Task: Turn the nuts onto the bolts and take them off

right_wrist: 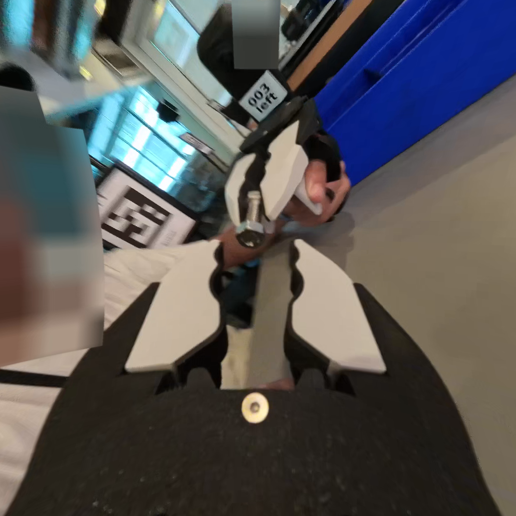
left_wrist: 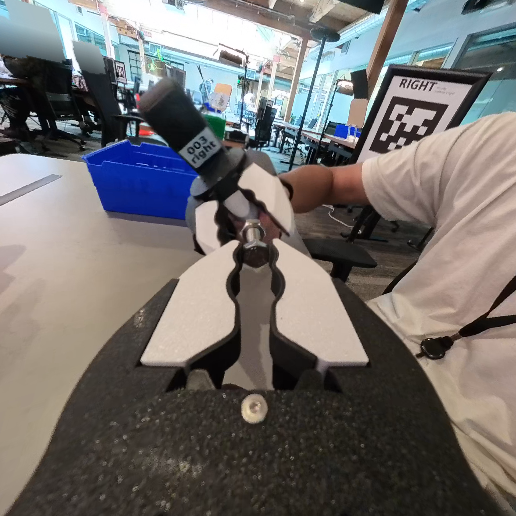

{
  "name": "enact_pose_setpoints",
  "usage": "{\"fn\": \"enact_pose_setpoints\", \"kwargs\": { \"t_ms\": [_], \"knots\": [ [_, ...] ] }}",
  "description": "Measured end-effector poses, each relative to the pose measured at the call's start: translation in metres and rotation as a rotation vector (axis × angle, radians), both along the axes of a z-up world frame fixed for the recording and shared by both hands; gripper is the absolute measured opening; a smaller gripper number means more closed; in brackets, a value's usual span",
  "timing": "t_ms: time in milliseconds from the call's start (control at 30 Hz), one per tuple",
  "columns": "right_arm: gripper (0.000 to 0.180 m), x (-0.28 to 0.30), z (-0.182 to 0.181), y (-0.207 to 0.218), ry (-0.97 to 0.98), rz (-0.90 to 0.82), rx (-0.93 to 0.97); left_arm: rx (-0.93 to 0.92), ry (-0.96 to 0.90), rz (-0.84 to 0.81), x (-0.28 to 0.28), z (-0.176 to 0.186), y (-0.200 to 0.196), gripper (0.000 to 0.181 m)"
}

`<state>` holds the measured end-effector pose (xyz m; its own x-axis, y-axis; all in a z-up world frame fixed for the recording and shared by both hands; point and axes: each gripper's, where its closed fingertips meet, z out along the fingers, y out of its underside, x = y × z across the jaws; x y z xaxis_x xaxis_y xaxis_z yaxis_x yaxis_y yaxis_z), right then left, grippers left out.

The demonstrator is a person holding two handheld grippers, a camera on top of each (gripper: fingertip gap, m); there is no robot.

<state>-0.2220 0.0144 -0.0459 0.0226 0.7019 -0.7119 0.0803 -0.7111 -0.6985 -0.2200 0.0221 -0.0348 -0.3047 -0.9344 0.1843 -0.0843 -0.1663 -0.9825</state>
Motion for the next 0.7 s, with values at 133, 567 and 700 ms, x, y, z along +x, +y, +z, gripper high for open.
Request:
{"fn": "enact_pose_setpoints", "kwargs": {
  "t_ms": [133, 567, 700],
  "knots": [
    [0.059, 0.009, -0.025, 0.012, -0.305, -0.136, 0.658, -0.047, -0.04, -0.018, -0.005, 0.009, 0.002, 0.017],
    [0.038, 0.01, 0.014, 0.014, -0.92, -0.303, 2.195, -0.099, -0.013, -0.077, -0.003, 0.003, -0.005, 0.017],
    [0.018, 0.008, 0.007, 0.018, -0.943, -0.244, 2.165, -0.089, 0.012, -0.063, -0.001, -0.002, -0.003, 0.017]
  ]
}}
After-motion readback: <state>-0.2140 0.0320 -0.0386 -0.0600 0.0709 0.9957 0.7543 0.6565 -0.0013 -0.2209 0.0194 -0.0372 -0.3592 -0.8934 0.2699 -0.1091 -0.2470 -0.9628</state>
